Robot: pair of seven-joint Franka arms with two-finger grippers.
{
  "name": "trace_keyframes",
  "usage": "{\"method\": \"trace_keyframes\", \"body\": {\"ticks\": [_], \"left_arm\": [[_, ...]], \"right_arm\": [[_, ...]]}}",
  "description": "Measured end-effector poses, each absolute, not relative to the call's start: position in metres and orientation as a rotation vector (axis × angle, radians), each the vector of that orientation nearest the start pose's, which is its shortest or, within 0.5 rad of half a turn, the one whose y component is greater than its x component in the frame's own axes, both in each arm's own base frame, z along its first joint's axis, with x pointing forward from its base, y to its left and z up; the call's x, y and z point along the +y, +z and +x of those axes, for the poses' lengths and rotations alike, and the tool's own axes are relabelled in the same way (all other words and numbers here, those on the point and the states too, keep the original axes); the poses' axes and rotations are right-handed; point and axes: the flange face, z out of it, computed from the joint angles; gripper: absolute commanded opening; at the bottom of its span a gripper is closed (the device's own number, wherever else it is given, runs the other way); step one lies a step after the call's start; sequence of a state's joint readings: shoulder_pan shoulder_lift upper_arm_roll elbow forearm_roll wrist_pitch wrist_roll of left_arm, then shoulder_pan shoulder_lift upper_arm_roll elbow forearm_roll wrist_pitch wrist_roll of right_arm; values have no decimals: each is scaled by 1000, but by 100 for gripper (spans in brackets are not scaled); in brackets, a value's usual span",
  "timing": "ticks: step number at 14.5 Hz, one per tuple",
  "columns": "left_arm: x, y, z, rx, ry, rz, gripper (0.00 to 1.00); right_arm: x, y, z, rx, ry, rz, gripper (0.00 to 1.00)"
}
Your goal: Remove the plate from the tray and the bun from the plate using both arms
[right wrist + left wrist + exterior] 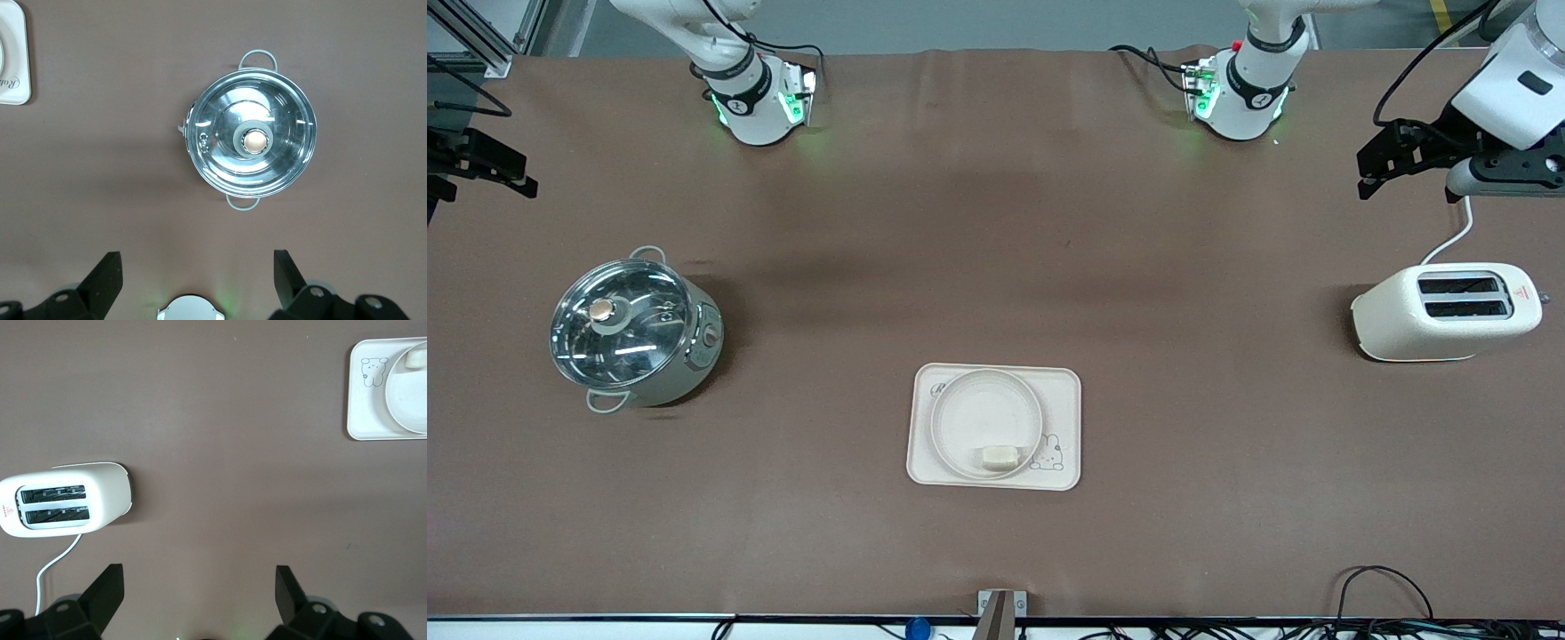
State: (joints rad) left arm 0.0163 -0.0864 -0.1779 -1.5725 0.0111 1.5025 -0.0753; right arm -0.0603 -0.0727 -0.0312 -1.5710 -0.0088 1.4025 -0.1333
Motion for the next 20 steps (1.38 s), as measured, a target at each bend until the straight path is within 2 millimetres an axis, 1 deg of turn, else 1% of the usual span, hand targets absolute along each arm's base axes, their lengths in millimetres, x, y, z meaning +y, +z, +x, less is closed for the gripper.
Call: {"method": "trace_keyframes", "body": {"ticks": [4,8,11,13,14,15,16,18,20], "left_arm": [[-84,664,514,123,-31,-3115,100],[-80,670,515,109,-50,-3117,100],[-79,664,519,107,-32,-3118,100],[-81,658,522,115,-15,-3119,100],[-82,656,524,118,-9,-3119,100],[-82,655,525,119,-6,-3119,100],[-83,655,525,119,-7,-3119,100],[-82,657,525,119,-11,-3120,100],[-82,658,525,119,-16,-3120,100]], "right_arm": [[-49,649,513,-65,140,-3134,100],[-48,646,513,-66,151,-3133,100],[-48,645,513,-69,151,-3130,100],[-42,645,514,-83,144,-3114,100],[-33,645,516,-106,129,-3091,100],[-18,642,521,-143,108,-3069,100],[1,633,528,-176,99,-3048,100],[47,604,549,-175,108,-2986,100],[87,561,572,-161,145,-2934,100]]}}
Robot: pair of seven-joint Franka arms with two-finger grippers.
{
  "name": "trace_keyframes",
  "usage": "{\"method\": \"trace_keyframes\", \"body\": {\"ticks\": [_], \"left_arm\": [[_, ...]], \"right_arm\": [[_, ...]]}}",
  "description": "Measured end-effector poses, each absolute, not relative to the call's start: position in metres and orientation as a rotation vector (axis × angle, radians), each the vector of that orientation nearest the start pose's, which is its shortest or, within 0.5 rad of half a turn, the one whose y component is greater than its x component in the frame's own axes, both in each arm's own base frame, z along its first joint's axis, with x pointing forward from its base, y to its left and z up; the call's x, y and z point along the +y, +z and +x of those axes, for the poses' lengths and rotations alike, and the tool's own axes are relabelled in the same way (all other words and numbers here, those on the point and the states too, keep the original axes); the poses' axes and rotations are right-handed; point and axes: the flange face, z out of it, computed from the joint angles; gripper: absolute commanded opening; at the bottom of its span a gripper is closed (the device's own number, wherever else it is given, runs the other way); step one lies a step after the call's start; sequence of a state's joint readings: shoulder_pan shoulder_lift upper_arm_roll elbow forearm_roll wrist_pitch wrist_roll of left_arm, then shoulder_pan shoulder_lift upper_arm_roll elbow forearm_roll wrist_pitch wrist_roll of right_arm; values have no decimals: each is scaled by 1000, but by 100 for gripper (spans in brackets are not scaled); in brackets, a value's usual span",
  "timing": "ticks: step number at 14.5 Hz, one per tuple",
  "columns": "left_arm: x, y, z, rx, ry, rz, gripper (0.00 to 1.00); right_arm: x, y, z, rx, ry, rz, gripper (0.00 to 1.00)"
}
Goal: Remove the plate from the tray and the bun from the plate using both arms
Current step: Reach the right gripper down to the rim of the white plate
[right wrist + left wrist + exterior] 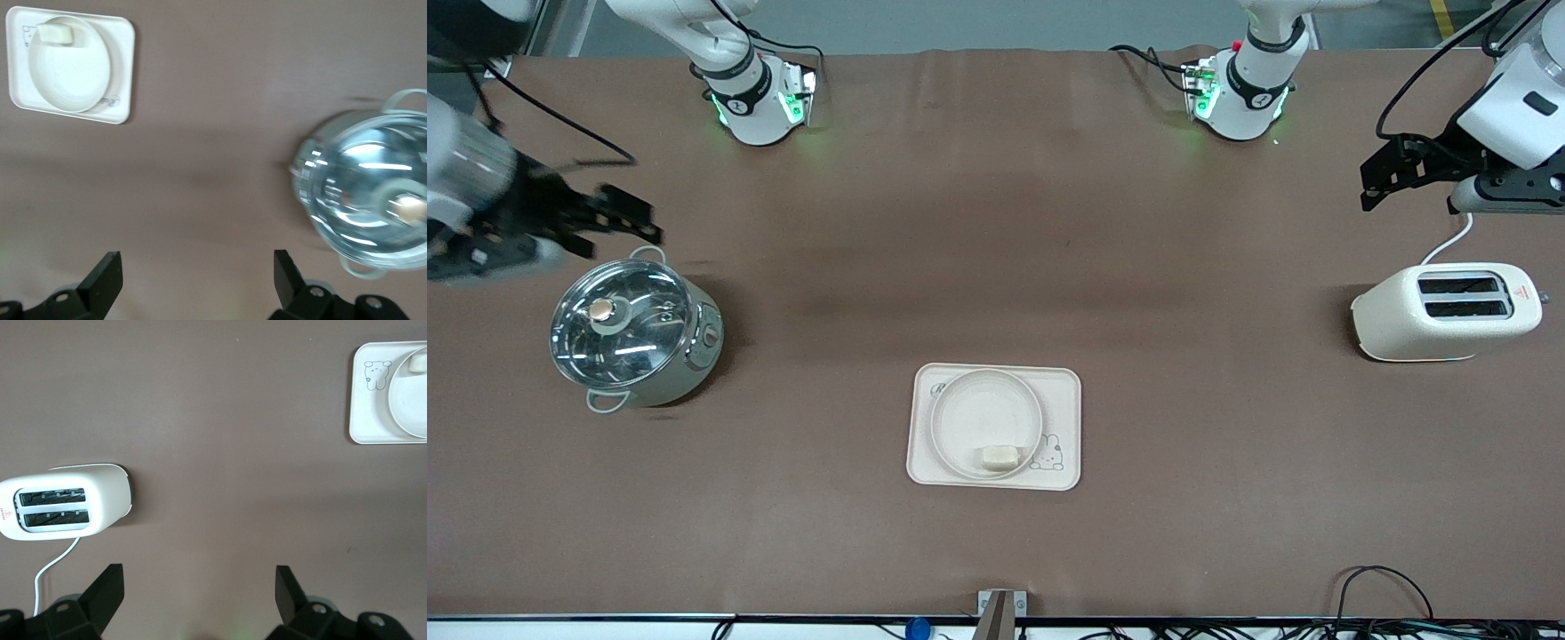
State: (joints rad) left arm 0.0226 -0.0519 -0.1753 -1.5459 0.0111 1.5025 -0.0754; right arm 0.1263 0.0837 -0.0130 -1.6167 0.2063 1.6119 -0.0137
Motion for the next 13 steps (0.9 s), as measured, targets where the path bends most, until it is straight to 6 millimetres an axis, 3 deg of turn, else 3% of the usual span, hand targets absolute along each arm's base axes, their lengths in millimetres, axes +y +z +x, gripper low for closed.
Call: {"method": "trace_keyframes", "body": {"ticks": [6,8,11,13], "left_arm": [[-82,657,526,118,-14,-3120,100],[-82,658,526,118,-15,-3121,100],[-82,658,526,117,-16,-3121,100],[-82,658,526,117,-16,-3121,100]], "right_arm": [[167,406,632,-38,217,-2793,100],[202,362,640,28,199,-2769,100],[270,299,638,132,126,-2783,100],[299,266,635,206,100,-2772,100]]}}
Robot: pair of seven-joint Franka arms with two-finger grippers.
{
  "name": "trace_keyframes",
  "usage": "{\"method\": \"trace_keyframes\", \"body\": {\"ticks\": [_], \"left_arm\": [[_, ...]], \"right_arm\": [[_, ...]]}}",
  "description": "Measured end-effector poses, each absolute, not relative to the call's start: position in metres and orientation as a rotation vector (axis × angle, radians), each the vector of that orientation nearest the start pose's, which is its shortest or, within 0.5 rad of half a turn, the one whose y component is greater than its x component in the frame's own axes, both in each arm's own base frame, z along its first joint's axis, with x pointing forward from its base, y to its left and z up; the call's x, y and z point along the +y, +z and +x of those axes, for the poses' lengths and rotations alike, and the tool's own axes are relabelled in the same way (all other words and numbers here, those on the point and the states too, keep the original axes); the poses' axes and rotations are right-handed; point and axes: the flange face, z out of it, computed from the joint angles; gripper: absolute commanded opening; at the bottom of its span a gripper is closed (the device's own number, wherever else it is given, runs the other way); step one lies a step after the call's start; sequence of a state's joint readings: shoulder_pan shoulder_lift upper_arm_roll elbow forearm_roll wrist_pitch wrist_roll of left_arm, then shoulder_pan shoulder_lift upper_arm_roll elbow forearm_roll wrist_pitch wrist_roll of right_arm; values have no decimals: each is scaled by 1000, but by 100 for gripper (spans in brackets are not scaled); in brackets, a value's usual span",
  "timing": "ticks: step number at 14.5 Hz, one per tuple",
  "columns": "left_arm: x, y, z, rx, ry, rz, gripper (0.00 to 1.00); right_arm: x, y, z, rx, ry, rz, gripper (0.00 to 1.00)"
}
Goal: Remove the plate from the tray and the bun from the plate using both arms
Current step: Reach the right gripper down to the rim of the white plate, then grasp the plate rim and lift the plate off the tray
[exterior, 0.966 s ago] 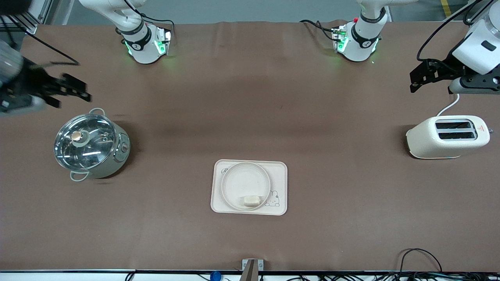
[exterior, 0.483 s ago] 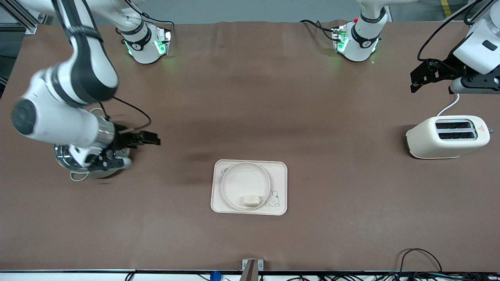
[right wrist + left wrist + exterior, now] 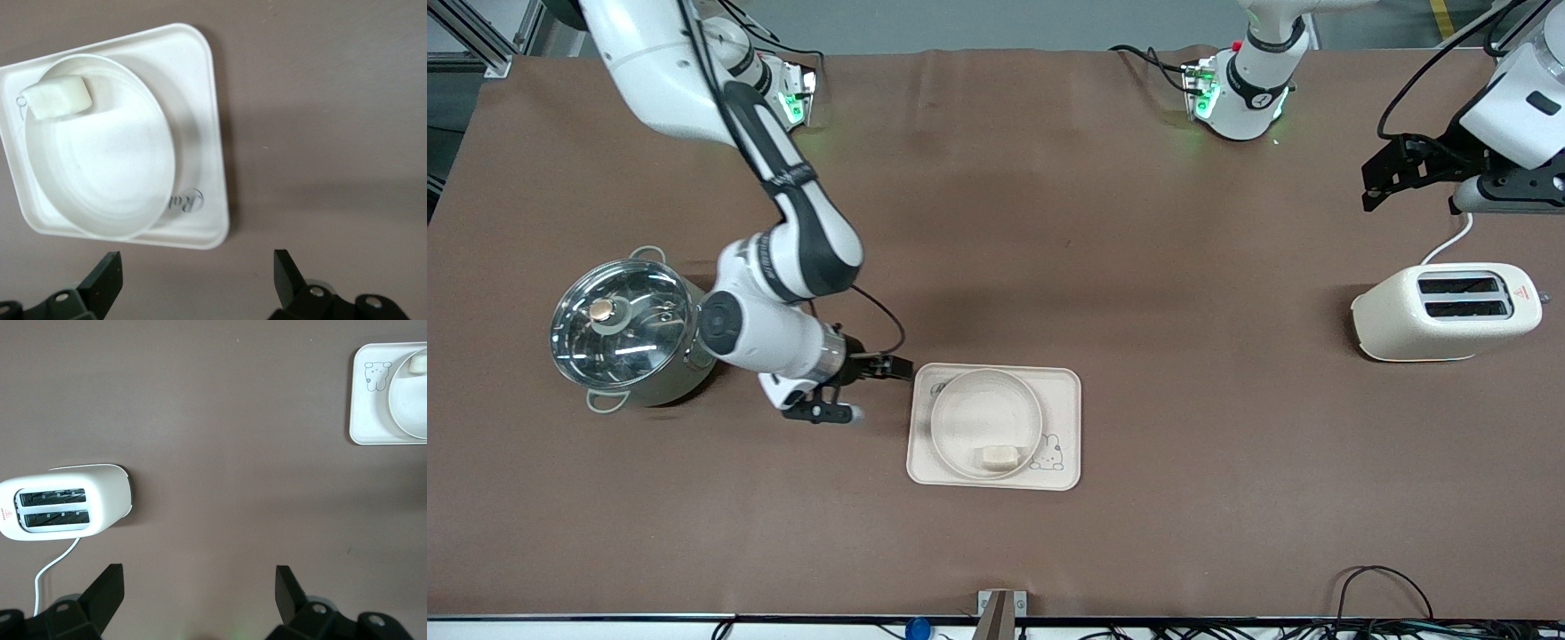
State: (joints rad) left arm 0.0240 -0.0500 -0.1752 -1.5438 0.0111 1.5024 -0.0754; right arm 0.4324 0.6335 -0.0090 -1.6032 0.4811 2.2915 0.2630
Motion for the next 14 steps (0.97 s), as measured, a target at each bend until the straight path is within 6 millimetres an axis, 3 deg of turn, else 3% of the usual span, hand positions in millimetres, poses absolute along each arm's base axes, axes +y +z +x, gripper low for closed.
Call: {"method": "trace_keyframes", "body": {"ticks": [1,4,9,11,14], "left_arm": [[-82,658,526,117,-16,-3121,100],[-83,657,526,120,-14,-3121,100],[-83,656,527,122,-8,-3121,100],[-83,655,527,122,-6,-3121,100],[-83,654,528,122,-4,-3121,100]], "right_arm": [[307,253,635,228,101,-2759,99],[326,224,648,265,41,-2723,71],[342,207,665,254,-3,-2709,39],[342,200,669,258,-34,-2706,8],[345,193,671,241,-59,-2707,2]]}}
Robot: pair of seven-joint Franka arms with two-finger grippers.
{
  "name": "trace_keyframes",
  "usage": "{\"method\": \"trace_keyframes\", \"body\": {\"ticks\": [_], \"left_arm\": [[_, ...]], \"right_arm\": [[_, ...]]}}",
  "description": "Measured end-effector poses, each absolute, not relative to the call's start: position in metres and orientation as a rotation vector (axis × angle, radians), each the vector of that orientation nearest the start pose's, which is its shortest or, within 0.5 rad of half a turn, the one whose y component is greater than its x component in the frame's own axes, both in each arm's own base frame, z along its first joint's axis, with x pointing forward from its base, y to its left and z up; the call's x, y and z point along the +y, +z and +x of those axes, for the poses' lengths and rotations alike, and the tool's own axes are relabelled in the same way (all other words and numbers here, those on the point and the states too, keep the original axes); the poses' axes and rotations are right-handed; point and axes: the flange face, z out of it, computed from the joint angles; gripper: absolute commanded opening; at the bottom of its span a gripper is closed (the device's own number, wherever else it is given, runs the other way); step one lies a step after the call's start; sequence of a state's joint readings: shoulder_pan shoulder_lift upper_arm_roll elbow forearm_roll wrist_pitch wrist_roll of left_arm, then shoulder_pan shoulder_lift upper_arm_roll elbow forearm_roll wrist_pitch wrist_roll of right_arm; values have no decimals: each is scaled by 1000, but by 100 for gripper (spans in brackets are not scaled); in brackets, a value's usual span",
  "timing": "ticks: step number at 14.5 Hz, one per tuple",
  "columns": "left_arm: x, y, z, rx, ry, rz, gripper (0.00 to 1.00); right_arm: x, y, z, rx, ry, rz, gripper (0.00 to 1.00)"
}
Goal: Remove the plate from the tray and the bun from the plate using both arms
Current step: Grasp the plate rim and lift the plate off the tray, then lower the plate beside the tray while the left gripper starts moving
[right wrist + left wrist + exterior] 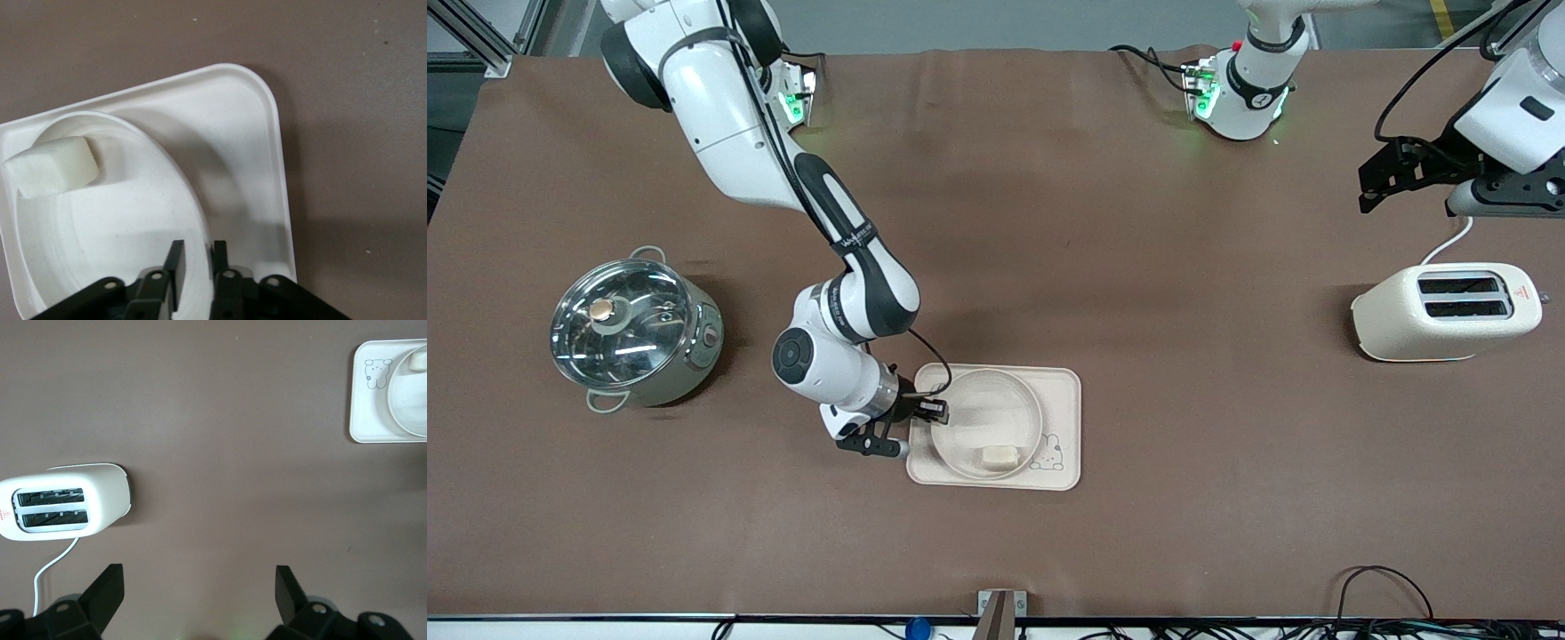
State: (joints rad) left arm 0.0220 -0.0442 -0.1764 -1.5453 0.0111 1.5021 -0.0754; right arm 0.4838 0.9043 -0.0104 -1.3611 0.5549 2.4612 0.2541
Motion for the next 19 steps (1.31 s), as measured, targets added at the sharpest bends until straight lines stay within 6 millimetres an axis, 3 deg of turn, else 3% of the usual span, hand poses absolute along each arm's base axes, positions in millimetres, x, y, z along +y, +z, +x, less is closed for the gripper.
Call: {"method": "trace_keyframes", "body": {"ticks": [3,6,8,10,12,14,17,19], "left_arm": [[-84,653,528,124,-2,-3120,100],[-85,653,528,127,1,-3120,100],[-85,652,528,128,2,-3120,100],[-86,652,528,130,3,-3120,100],[-86,651,528,131,5,-3120,100],[-87,651,529,132,6,-3120,100],[-87,649,529,132,10,-3120,100],[-87,648,530,132,14,-3120,100]], "right_arm": [[343,183,673,173,-108,-2718,0],[338,189,679,151,-137,-2713,0],[339,202,678,126,-106,-2712,0],[347,232,667,67,-33,-2706,0],[357,267,639,4,22,-2706,0],[366,290,591,-83,78,-2723,0],[365,291,515,-165,154,-2757,0],[365,273,485,-173,100,-2784,0]]}}
